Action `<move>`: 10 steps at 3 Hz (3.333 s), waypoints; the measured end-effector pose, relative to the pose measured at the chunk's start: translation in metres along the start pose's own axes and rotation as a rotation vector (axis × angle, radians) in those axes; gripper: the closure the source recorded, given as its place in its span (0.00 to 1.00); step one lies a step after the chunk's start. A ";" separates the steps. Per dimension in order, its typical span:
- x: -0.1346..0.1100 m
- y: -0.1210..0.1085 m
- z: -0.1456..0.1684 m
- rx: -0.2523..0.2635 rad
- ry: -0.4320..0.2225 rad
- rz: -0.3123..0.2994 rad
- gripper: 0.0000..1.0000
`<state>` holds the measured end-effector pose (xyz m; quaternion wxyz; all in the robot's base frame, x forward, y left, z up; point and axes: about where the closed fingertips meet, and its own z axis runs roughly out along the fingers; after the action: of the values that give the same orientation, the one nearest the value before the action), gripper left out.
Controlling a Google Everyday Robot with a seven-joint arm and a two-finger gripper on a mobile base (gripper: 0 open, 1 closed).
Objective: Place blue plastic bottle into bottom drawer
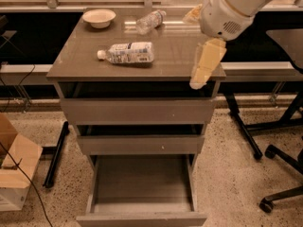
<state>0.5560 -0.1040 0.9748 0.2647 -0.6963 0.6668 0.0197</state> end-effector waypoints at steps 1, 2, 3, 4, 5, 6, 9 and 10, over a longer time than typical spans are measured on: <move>-0.005 -0.005 0.006 -0.003 -0.017 -0.005 0.00; -0.010 -0.006 0.019 -0.015 -0.014 -0.026 0.00; -0.028 -0.020 0.050 -0.007 -0.041 -0.029 0.00; -0.043 -0.048 0.082 0.027 -0.091 0.024 0.00; -0.050 -0.076 0.105 0.051 -0.111 0.053 0.00; -0.053 -0.106 0.128 0.060 -0.126 0.050 0.00; -0.041 -0.156 0.206 -0.004 -0.118 0.112 0.00; -0.043 -0.153 0.225 -0.046 -0.113 0.106 0.18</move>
Offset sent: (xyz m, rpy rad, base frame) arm 0.0176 0.0267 -0.0242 -0.0098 0.0090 0.0574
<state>0.7679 0.0201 0.8502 0.2842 -0.6636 0.6863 0.0884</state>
